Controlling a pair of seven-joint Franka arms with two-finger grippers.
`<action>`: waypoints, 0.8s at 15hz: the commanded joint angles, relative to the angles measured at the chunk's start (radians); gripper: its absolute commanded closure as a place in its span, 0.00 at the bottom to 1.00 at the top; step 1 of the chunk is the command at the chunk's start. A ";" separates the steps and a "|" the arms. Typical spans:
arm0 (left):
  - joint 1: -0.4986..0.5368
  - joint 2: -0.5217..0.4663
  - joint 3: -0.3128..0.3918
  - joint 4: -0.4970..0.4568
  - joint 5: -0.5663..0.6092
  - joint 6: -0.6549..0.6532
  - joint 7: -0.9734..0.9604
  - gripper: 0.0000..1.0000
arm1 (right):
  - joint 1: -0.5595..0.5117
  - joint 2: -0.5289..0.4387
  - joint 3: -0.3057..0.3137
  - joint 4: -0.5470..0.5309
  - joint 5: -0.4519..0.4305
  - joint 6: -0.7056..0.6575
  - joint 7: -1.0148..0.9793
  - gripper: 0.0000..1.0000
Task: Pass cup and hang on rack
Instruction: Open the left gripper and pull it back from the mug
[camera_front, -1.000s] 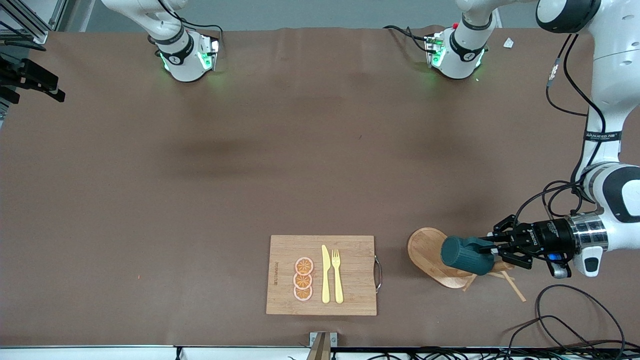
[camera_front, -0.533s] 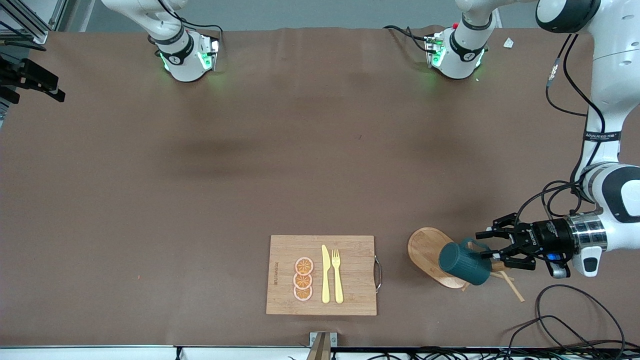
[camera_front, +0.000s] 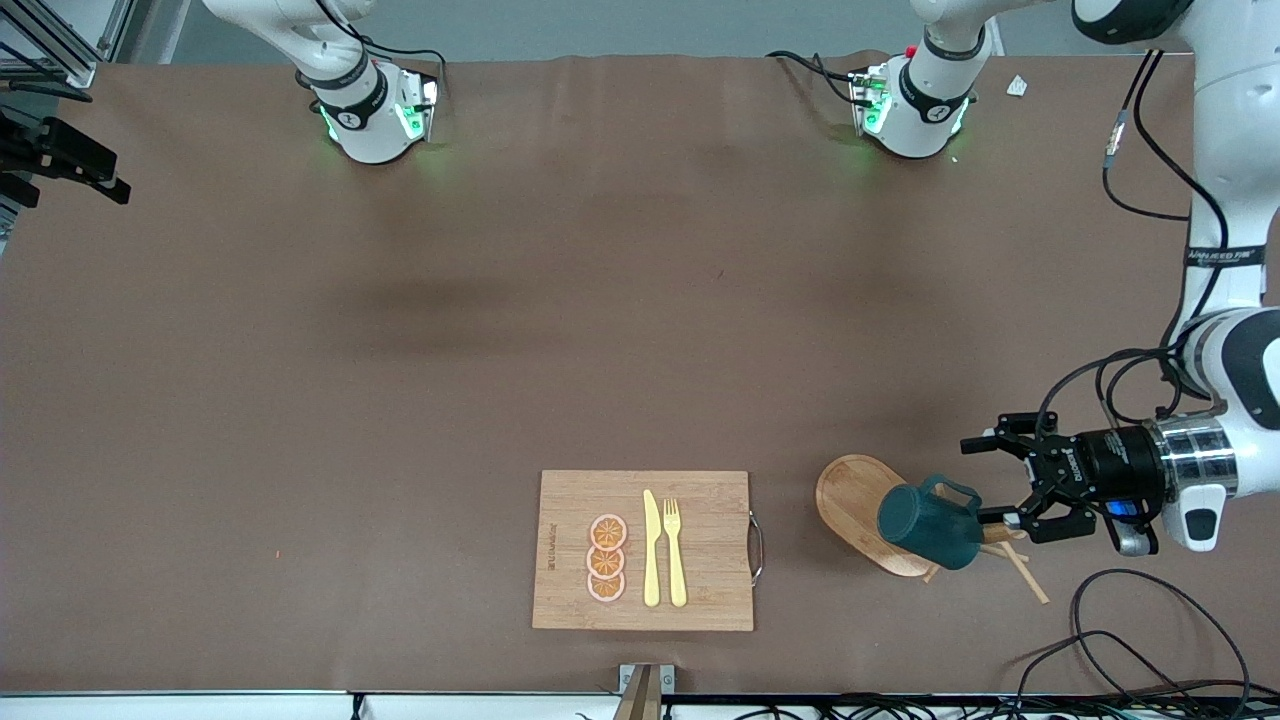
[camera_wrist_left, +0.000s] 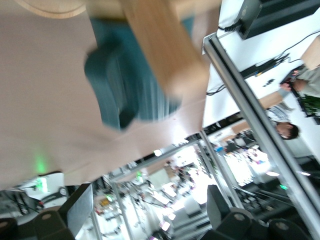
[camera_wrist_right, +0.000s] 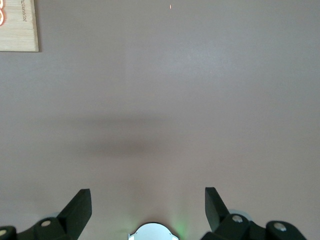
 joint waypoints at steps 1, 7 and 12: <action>-0.001 -0.096 -0.065 -0.022 0.156 -0.006 -0.060 0.00 | 0.003 -0.029 0.003 -0.030 -0.014 0.007 -0.007 0.00; 0.008 -0.231 -0.149 -0.022 0.493 -0.124 -0.060 0.00 | 0.003 -0.029 0.003 -0.030 -0.014 0.007 -0.007 0.00; 0.003 -0.320 -0.165 -0.022 0.789 -0.203 0.197 0.00 | 0.003 -0.029 0.003 -0.030 -0.014 0.008 -0.007 0.00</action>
